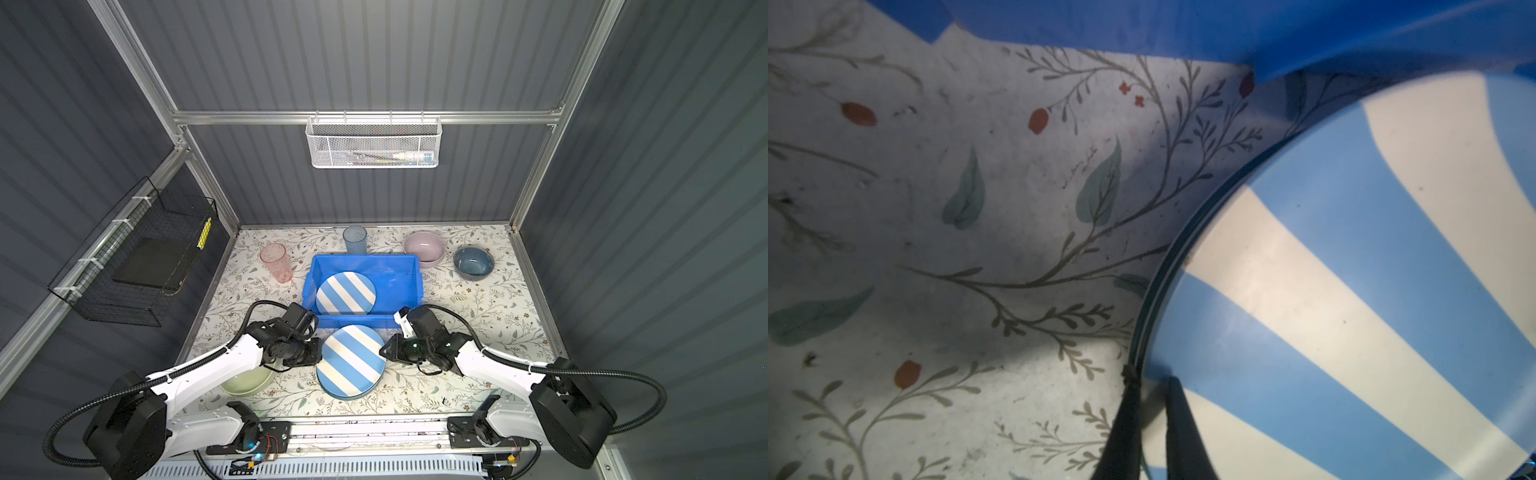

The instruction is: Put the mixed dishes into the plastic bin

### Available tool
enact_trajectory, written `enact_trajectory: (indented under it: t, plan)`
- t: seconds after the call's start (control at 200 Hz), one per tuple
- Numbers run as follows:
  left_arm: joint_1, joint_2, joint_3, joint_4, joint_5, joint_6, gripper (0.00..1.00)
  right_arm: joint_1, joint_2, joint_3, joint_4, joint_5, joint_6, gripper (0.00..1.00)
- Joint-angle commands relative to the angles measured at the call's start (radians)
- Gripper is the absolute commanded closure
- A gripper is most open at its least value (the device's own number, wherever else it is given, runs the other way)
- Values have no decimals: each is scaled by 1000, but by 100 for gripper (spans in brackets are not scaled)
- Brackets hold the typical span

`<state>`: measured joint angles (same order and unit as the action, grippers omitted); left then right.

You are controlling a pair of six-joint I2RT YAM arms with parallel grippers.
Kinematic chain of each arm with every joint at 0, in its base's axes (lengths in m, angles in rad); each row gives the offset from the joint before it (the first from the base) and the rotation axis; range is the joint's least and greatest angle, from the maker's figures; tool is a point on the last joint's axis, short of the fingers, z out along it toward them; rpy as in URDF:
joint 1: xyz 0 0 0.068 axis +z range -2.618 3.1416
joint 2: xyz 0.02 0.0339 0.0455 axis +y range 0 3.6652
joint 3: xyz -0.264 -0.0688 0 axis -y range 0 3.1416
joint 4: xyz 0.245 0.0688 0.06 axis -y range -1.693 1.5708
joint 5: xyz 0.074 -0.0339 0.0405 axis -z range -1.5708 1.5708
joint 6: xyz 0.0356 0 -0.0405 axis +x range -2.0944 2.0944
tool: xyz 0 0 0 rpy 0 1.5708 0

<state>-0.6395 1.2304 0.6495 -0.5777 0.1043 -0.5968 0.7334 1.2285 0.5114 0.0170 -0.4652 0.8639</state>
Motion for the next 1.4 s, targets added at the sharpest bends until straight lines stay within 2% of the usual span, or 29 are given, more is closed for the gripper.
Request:
enact_trajectory:
  t: [0.0,0.22,0.375,0.61,0.826,1.001,1.151,1.396]
  plan:
    - [-8,47,-24,9,23,12,88,18,-17,5,130,-97,4,73]
    - [-8,44,-21,11,25,11,88,20,15,12,146,-95,13,68]
    - [-7,34,-16,7,23,10,88,20,29,31,128,-76,3,69]
    - [-8,22,-10,-6,16,6,88,23,60,76,26,-15,-26,77]
    - [-8,-10,3,-34,-1,0,86,23,59,82,4,8,-24,85]
    - [-8,-30,14,-51,-11,2,84,23,48,83,-23,23,-37,87]
    - [-7,-55,27,-80,-24,0,81,23,28,83,-41,24,-42,91]
    - [-8,-102,99,-177,-77,11,69,19,-39,91,-97,41,-57,95]
